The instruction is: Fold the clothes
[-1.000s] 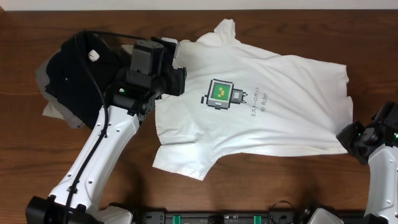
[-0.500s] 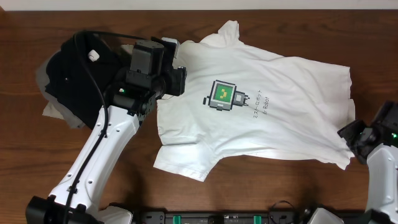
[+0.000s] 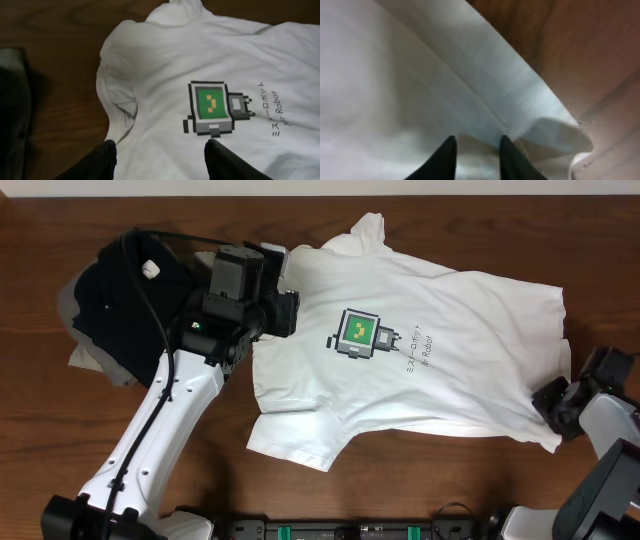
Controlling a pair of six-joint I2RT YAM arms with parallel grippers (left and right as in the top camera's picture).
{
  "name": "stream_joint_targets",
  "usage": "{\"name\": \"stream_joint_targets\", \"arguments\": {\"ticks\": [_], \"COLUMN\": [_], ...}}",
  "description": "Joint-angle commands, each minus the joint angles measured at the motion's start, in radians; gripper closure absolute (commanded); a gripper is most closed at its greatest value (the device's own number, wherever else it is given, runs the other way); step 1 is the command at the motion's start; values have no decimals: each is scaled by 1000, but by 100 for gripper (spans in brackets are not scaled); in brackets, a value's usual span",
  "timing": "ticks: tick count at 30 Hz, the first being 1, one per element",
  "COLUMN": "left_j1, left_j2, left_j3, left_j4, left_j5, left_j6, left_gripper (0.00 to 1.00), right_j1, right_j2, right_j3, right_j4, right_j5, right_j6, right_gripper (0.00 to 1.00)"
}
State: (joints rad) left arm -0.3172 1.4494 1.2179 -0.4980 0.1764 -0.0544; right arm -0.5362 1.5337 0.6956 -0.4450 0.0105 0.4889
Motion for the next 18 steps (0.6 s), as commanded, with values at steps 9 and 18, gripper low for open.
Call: {"name": "stream_joint_targets", "arguments": {"ticks": [9,18], "left_j1": [0,0], "left_j2": [-7,-6], "left_j3": [-3,-3], "left_j4": [2,-199], "left_j5": [-8,-3], "left_j6": [13,12], "left_gripper": [42,42], "right_j1": [-14,-42], "right_j2": [2,-18], "right_j3": [-5,20], "right_j4": [287,236], "right_j5": [-109,-467], "right_j6": [-31,-124], "right_gripper": [99,65]}}
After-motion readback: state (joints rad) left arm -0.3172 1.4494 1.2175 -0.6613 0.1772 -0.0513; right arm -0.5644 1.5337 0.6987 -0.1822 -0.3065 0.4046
